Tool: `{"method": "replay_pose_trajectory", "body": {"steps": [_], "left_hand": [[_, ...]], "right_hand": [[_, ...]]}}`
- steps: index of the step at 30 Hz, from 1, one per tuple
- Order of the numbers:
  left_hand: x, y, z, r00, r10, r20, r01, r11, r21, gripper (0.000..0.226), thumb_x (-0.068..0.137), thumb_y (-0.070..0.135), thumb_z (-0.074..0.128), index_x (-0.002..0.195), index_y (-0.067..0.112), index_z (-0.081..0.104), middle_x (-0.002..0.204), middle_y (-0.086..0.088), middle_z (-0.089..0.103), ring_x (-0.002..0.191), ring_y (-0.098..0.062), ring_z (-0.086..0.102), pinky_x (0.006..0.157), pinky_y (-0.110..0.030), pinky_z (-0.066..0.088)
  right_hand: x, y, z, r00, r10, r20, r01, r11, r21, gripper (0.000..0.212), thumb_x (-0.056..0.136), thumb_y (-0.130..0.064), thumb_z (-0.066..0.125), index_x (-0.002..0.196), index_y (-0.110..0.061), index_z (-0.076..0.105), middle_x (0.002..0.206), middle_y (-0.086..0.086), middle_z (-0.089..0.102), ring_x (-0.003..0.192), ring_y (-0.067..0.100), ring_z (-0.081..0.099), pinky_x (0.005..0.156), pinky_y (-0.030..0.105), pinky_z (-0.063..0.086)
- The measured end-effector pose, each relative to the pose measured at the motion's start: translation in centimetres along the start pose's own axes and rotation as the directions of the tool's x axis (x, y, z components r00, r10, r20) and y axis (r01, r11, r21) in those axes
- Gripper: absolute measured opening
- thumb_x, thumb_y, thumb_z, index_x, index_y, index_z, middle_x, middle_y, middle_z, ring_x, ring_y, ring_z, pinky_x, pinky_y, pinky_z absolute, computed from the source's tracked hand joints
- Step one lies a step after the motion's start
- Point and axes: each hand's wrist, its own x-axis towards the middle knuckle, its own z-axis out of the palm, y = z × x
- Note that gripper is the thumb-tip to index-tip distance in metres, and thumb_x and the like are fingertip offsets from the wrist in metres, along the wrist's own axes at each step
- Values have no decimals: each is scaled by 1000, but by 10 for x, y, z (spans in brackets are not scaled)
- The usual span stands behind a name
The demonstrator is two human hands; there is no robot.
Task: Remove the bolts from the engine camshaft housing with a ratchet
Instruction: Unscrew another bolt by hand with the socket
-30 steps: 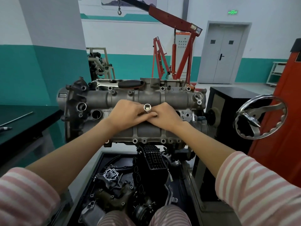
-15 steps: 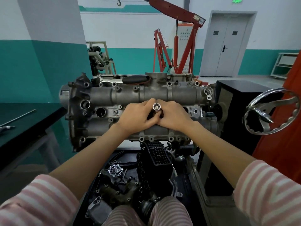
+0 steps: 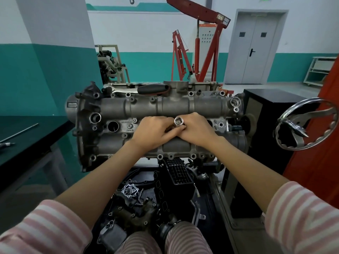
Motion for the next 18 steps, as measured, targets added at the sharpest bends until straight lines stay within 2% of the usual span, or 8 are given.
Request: {"method": "replay_pose_trajectory", "body": {"steps": [4,6,8,10,14,18], "left_hand": [[0,0,1,1000,1,27,0,999,-46,37,85,42,43,58,18,37,47,-1,50,40,-23,48,43,-22,26],[1,0,1,998,-16,63,19,998,-53,33,84,43,39,65,16,38,51,1,51,44,-25,51,44,-24,28],[0,-2,2,995,-43,89,47,998,-37,39,82,45,36,74,9,45,57,-1,53,48,-30,53,46,-26,29],[-1,-2,3,996,-31,84,33,999,-20,42,82,45,34,81,5,47,62,-3,55,50,-32,53,46,-27,29],[-1,2,4,997,-1,71,0,1000,5,40,84,40,33,86,4,50,76,-8,60,50,-30,53,45,-26,29],[0,3,5,994,-54,99,53,998,13,52,85,45,27,95,5,58,82,-8,60,59,-28,56,47,-31,37]], "right_hand": [[-1,2,3,1000,-28,12,29,998,-57,16,77,-18,54,64,-13,48,66,3,60,63,24,55,53,33,39],[-1,2,2,999,-37,7,37,998,-53,11,77,-18,54,71,-9,54,71,6,63,69,26,58,56,36,42],[-2,2,3,999,-45,-6,45,996,-76,12,78,-20,53,78,-9,58,76,7,65,73,28,59,57,35,42],[-2,1,3,999,-43,-16,42,995,-94,14,80,-22,53,84,-9,56,80,8,66,76,29,59,57,35,41],[-5,0,4,999,-35,-36,33,998,-59,15,80,-22,53,84,-15,41,77,9,62,71,30,58,55,32,38],[-5,0,4,997,-47,-55,44,997,-58,19,80,-29,53,91,-14,47,73,3,61,68,26,59,53,32,40]]}}
